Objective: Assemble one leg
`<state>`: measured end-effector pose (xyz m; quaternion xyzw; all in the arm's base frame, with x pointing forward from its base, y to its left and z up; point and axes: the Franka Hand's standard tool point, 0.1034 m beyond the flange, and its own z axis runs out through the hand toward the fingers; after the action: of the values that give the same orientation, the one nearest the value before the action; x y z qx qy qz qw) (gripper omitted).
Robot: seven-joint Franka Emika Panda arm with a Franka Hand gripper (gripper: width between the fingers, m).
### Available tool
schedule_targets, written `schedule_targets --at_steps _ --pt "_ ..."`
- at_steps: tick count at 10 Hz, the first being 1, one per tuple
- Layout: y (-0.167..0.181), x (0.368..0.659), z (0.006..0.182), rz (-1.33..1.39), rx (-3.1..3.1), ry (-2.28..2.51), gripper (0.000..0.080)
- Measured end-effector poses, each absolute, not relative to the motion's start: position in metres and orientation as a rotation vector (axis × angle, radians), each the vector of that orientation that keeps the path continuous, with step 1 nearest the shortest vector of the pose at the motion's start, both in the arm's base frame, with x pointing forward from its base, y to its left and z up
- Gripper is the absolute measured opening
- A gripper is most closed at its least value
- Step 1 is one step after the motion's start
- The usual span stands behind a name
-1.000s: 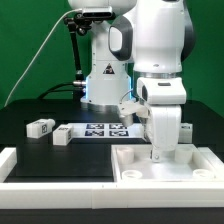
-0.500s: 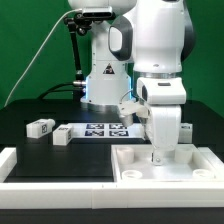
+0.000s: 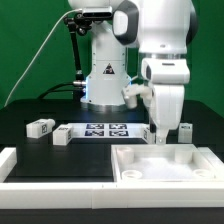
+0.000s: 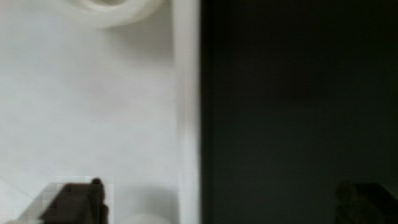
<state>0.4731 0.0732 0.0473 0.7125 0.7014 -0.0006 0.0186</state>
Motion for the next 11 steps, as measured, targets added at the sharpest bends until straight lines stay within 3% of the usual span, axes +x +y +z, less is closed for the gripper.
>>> schedule_targets --at_steps 3,7,9,11 --pt "0.075 0.46 0.078 0.01 2.278 2.066 0.0649" --pt "0.074 0.457 0.071 0.006 2.507 1.808 0.0649" --pt "0.074 0.432 0.058 0.084 2.818 1.363 0.0649" --pt "0.095 0.415 0.054 0.088 3.011 0.95 0.0649"
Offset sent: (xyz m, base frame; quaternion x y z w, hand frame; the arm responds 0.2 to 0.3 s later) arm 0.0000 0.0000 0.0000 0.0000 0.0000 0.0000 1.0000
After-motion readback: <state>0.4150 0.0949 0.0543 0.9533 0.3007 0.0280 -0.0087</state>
